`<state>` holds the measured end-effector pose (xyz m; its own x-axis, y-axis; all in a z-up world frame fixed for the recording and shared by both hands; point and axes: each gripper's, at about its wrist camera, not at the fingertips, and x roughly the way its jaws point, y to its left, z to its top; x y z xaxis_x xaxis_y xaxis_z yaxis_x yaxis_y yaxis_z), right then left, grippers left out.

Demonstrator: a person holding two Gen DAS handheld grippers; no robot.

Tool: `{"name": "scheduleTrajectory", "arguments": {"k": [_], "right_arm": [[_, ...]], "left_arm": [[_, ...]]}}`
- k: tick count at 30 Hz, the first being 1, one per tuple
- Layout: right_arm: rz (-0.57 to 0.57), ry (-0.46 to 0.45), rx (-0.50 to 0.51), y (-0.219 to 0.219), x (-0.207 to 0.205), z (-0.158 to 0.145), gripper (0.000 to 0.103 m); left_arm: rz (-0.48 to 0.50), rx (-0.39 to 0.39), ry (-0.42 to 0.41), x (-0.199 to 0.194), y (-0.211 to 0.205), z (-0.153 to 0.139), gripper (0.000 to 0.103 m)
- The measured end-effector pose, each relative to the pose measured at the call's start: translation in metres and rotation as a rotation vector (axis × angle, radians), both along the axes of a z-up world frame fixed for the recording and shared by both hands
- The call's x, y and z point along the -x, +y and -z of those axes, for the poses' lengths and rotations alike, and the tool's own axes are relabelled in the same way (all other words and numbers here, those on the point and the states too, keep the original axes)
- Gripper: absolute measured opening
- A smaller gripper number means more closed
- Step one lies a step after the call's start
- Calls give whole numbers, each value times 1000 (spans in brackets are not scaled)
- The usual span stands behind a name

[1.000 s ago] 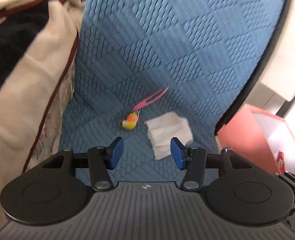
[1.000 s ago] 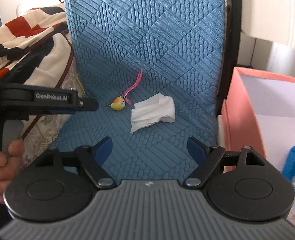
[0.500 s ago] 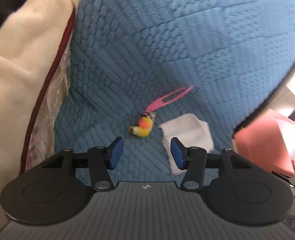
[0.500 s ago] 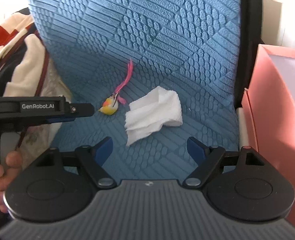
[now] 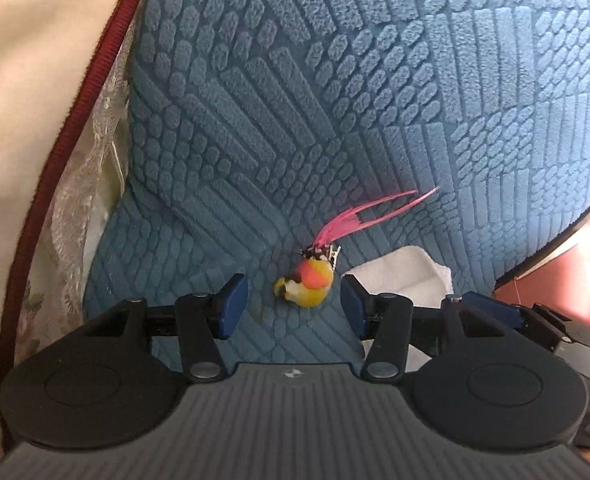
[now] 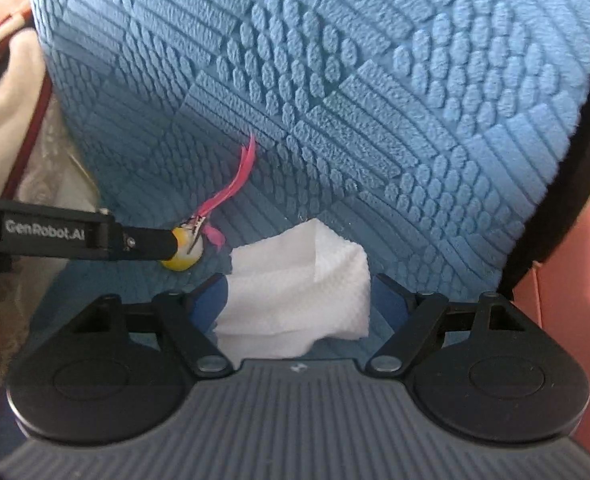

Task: Organize soft objects
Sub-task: 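Grasp the white tissue with the right tool while the left tool grasps the bird toy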

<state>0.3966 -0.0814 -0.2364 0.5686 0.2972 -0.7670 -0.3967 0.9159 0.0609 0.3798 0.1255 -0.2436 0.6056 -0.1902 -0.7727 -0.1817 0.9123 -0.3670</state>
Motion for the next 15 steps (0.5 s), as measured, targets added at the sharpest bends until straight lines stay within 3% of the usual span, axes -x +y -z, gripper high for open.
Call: {"name": "scheduleTrajectory", "arguments": {"k": [4, 11, 14, 15], "right_arm": [[-17, 16, 54, 11, -7, 15, 81], [-23, 44, 15, 12, -12, 27, 81], [-49, 40, 9, 15, -10, 26, 63], [-57, 38, 11, 16, -9, 25, 52]], "left_arm": [[-14, -11, -2, -3, 3, 3, 57], [-1, -23, -6, -6, 2, 5, 57], [9, -28, -16, -7, 0, 6, 57], [13, -23, -16, -7, -1, 7, 57]]}}
